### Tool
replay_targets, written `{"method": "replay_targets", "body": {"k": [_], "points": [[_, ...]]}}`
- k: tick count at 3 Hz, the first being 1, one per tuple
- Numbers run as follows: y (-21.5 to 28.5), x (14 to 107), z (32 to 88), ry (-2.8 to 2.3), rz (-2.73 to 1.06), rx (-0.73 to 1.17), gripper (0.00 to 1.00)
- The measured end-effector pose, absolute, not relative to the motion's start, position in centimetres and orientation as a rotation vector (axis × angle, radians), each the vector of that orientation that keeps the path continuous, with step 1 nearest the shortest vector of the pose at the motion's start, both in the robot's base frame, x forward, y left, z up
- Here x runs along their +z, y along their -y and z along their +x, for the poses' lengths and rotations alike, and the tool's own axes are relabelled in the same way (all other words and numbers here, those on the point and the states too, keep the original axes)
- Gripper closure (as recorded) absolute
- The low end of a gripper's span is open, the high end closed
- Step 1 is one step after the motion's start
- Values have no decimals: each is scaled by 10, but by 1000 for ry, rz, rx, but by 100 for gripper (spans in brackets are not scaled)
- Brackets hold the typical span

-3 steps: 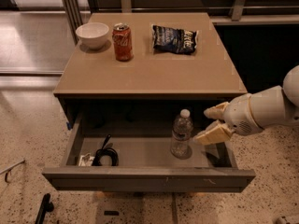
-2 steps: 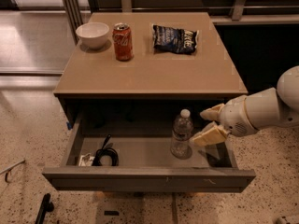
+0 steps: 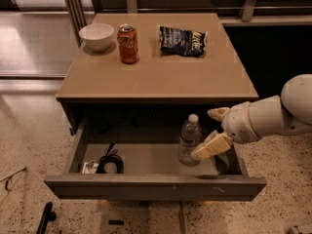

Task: Pick water bottle from top drawer and place on counter

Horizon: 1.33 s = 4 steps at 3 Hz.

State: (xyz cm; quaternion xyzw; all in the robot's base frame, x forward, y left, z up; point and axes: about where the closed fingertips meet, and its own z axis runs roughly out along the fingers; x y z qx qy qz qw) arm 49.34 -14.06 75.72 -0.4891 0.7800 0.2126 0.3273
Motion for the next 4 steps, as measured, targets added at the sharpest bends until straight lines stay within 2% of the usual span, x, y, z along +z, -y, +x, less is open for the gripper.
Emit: {"method": "replay_targets", "body": {"k": [4], "points": [[104,741,500,-1914,-1314,646,6]]}}
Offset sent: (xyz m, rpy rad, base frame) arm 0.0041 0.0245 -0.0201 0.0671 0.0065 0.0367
